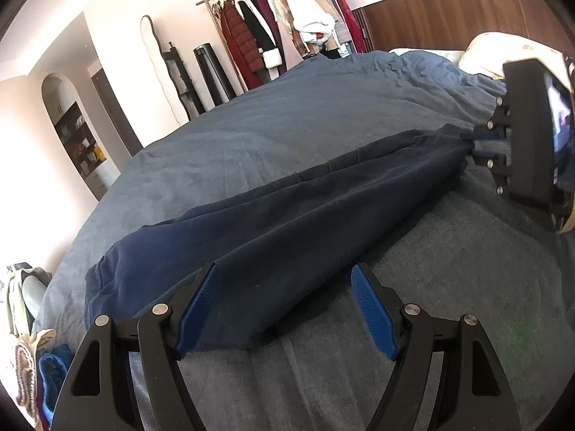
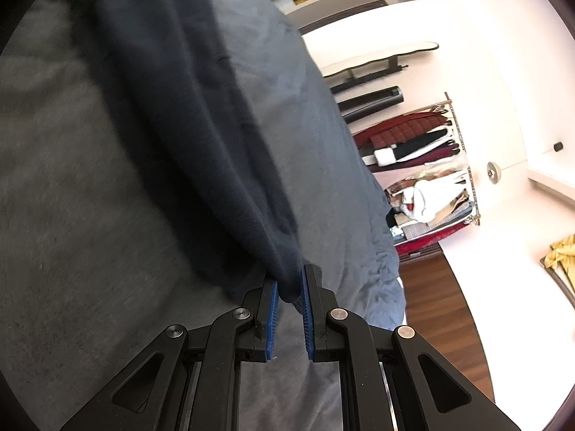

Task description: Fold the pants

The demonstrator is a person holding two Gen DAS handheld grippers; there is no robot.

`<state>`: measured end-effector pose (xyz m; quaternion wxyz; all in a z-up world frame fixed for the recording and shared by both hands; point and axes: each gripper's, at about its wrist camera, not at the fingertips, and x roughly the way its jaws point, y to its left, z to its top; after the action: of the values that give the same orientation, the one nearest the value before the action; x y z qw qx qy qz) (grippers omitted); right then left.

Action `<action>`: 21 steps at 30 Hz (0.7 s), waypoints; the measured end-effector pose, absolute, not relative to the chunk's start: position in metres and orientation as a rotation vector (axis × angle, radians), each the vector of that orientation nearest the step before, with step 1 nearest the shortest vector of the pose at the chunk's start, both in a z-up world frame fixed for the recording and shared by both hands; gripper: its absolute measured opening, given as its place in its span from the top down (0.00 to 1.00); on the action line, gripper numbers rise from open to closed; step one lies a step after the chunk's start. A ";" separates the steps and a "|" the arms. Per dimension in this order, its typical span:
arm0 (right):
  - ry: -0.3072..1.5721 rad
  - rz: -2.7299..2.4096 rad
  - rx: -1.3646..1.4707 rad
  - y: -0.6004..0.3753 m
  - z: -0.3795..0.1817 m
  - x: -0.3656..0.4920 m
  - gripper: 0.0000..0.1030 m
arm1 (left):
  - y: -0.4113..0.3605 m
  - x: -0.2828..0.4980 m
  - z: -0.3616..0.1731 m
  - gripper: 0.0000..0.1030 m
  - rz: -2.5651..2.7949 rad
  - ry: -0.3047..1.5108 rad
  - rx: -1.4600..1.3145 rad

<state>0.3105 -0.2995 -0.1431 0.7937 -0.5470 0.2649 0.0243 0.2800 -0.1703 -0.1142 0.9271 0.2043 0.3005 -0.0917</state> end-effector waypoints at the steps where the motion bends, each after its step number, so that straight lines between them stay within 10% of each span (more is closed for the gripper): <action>1: 0.585 0.056 -1.170 -0.300 -0.147 0.311 0.89 | -0.171 0.280 -0.114 0.26 -0.188 0.619 0.417; 14: 0.629 0.062 -1.123 -0.305 -0.155 0.318 0.88 | -0.167 0.286 -0.112 0.26 -0.168 0.653 0.377; 21: 0.648 0.054 -0.958 -0.318 -0.125 0.306 0.65 | -0.161 0.278 -0.103 0.26 -0.181 0.643 0.333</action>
<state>0.3059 -0.3181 -0.1246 0.8371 -0.4525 0.3063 0.0255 0.2781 -0.1608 -0.1026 0.9312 0.1625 0.3142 -0.0886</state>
